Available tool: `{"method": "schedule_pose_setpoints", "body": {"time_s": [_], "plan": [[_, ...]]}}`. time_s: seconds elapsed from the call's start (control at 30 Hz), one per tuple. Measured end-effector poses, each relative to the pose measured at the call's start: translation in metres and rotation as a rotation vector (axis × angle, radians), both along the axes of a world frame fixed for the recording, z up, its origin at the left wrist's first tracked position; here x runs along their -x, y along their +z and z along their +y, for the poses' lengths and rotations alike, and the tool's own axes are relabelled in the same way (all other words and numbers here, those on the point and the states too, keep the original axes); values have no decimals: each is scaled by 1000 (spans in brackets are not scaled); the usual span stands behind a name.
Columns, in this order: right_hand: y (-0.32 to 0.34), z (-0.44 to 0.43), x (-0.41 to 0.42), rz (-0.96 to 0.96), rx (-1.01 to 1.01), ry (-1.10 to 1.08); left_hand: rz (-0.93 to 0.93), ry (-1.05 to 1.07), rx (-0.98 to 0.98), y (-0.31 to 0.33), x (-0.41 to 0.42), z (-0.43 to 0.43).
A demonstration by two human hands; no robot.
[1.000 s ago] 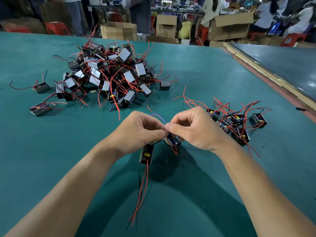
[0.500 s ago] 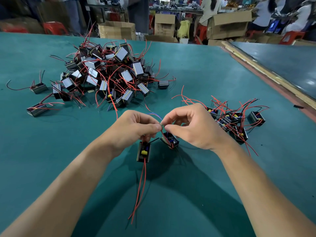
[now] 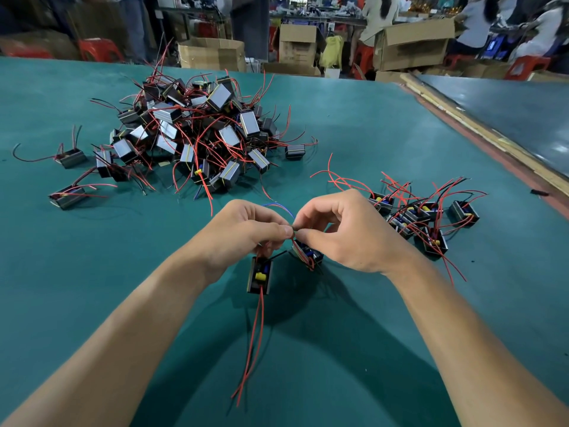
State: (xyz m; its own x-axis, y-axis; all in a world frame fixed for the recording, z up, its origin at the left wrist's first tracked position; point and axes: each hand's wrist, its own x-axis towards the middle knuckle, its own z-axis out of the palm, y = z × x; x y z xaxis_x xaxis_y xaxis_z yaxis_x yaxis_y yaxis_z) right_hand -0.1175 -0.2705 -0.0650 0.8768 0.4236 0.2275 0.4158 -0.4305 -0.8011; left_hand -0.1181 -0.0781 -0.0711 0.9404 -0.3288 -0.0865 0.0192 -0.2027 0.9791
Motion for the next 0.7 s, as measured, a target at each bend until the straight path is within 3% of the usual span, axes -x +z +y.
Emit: {"method": "schedule_pose_setpoints", "body": {"time_s": [0.4,0.7], "plan": [[-2,1,-1,-46,43,-37,21,17,-18,2,0,-2],[-3,6,1,-105,75,6,158,-24,-15,4,1,3]]}}
